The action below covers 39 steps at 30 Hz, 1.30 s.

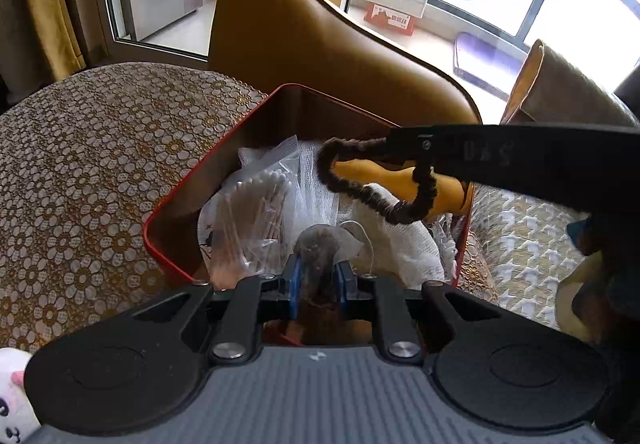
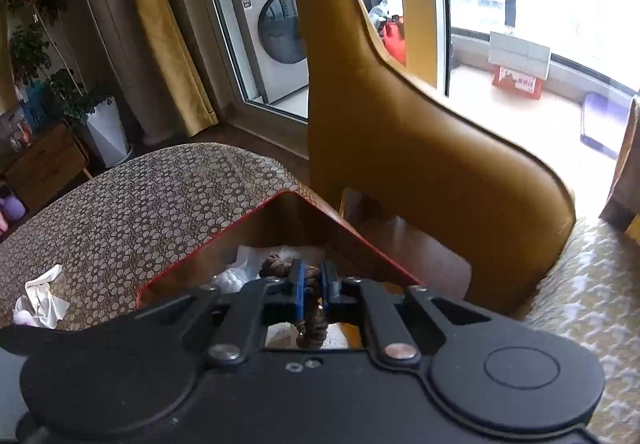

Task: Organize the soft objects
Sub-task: 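Carry the brown beaded bracelet with the right tool over the red box, then open the right tool to drop the bracelet into the red box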

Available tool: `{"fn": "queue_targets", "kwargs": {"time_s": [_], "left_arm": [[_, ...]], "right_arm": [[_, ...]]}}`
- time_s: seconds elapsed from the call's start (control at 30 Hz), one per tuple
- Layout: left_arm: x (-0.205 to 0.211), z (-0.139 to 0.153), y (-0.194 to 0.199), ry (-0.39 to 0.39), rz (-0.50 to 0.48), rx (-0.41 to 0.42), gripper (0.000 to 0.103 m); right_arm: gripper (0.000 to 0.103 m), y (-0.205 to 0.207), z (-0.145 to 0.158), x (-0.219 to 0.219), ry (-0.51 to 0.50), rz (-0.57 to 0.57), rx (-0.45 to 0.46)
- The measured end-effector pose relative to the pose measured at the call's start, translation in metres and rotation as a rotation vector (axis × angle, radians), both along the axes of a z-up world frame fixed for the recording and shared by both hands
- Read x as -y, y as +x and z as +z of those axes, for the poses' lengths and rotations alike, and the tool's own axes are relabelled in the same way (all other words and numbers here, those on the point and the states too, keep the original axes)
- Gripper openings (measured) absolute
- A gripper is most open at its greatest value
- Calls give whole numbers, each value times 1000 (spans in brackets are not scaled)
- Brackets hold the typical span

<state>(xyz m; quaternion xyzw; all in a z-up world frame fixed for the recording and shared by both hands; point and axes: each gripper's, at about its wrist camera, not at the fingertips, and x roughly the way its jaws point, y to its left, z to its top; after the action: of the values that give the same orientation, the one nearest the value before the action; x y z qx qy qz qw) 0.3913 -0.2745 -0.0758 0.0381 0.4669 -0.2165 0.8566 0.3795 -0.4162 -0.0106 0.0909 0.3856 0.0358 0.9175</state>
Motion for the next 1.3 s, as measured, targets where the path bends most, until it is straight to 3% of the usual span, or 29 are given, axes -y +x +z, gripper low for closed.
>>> {"fn": "queue_targets", "kwargs": {"time_s": [0.37, 0.53, 0.7, 0.8, 0.87, 0.97, 1.07, 1.3], "left_arm": [[13, -15, 8, 16, -20, -22, 17], [13, -16, 7, 16, -26, -25, 17], [12, -18, 8, 18, -23, -43, 20], [13, -18, 6, 26, -26, -44, 30], [14, -18, 5, 21, -35, -51, 41], [14, -14, 1, -1, -55, -42, 73], [14, -8, -4, -14, -55, -23, 73], [5, 7, -19, -25, -62, 3, 73]], "right_arm": [[8, 13, -21, 2, -4, 16, -50], [17, 12, -28, 8, 16, 4, -67], [18, 9, -32, 10, 13, -3, -74], [20, 6, -31, 8, 13, 4, -72], [23, 5, -31, 9, 17, 8, -77], [27, 3, -29, 9, 17, 6, -79], [30, 0, -27, 10, 26, 5, -86], [49, -18, -6, 12, 25, 11, -52]]}}
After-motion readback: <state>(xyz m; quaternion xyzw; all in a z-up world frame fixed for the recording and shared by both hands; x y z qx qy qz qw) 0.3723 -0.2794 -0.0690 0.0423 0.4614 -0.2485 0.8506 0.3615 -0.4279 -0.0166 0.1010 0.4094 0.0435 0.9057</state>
